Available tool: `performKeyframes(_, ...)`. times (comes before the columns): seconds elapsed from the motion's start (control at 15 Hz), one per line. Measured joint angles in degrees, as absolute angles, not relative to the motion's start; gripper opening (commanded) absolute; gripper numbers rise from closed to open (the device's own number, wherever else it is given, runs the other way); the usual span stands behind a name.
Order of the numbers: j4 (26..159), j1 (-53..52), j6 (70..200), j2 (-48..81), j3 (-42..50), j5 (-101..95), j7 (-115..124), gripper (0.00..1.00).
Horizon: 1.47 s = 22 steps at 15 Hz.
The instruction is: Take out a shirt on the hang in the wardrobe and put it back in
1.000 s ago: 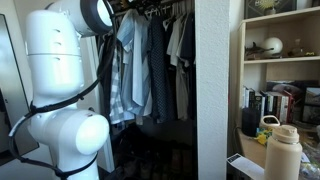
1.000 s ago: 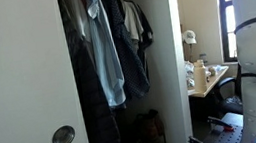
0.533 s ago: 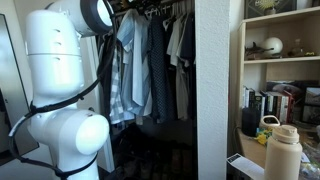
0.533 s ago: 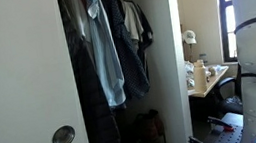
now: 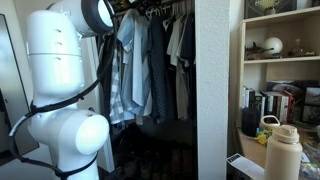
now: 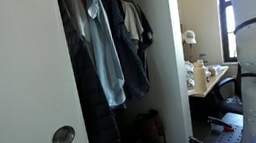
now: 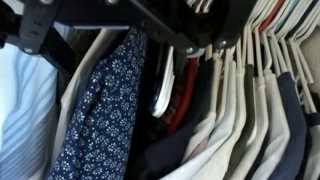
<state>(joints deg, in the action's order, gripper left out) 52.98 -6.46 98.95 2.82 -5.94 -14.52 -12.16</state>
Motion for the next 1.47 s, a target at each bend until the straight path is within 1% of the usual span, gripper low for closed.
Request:
performKeyframes(0.8, 53.0, -6.5, 105.4, 5.3, -6.0, -14.0, -12.2, 1.00)
performKeyframes(0.87, 53.0, -6.5, 105.6, 5.5, -6.0, -13.8, -12.2, 0.96)
performKeyframes(0.93, 53.0, -6.5, 105.8, 5.7, -6.0, -13.5, -12.2, 0.74)
performKeyframes(1.07, 53.0, -6.5, 105.9, 6.0, -6.0, -13.0, -12.2, 0.69)
performKeyframes(1.13, 53.0, -6.5, 106.0, 6.1, -6.0, -12.8, -12.2, 0.63)
performKeyframes(1.2, 53.0, -6.5, 106.1, 6.2, -6.0, -12.7, -12.2, 0.53)
performKeyframes(1.47, 53.0, -6.5, 106.5, 6.6, -6.0, -12.4, -12.2, 0.22)
